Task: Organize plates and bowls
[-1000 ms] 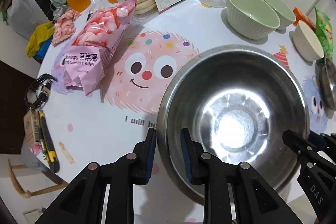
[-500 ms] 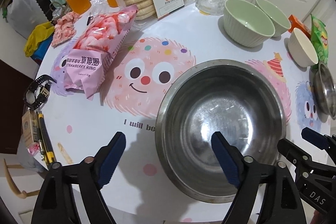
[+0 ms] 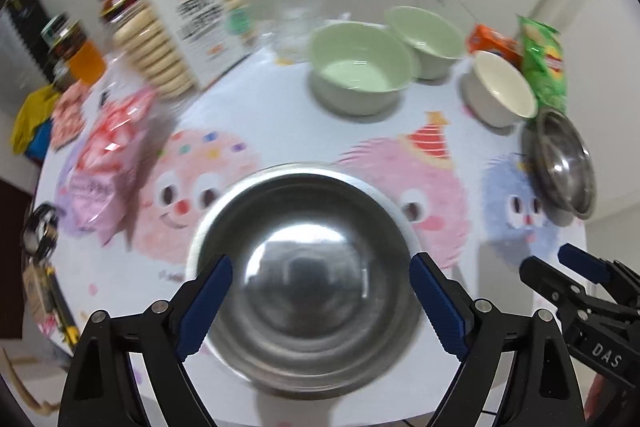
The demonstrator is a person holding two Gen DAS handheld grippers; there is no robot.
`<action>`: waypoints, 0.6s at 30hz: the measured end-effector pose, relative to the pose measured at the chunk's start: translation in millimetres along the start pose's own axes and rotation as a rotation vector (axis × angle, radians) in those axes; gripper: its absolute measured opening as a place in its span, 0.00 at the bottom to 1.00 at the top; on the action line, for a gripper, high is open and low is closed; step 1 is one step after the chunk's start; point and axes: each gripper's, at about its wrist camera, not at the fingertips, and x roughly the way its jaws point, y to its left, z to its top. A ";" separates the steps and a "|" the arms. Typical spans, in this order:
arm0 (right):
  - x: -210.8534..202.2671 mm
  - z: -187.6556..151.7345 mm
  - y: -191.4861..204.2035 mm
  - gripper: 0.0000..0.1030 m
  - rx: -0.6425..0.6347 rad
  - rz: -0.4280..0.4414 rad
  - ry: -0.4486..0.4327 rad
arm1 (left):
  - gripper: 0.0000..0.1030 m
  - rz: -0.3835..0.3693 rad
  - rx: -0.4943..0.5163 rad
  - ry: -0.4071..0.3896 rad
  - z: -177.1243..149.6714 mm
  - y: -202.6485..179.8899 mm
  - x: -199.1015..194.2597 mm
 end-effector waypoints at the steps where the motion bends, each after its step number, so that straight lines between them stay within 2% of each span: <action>1: -2.4 0.7 -8.3 0.70 0.016 -0.002 -0.002 | 0.90 -0.007 0.013 0.002 1.7 -9.1 0.2; 5: -12.6 4.2 -46.2 0.71 0.069 -0.014 -0.015 | 0.99 -0.029 0.070 0.002 10.5 -54.2 2.0; 7: -16.9 6.0 -67.0 0.75 0.089 -0.019 -0.020 | 0.99 -0.045 0.093 0.002 14.6 -77.4 3.9; 9: -20.8 7.8 -84.9 0.85 0.104 -0.023 -0.025 | 1.00 -0.049 0.116 0.007 19.5 -100.7 8.2; 13: -27.6 14.8 -120.4 0.86 0.117 -0.051 -0.033 | 1.00 -0.058 0.123 0.016 29.3 -140.1 17.3; 15: -30.6 19.8 -140.2 0.95 0.121 -0.059 -0.040 | 1.00 -0.068 0.121 0.023 34.6 -156.7 22.9; 18: -32.3 27.7 -168.8 0.98 0.137 -0.071 -0.049 | 1.00 -0.079 0.114 0.031 43.4 -179.0 32.7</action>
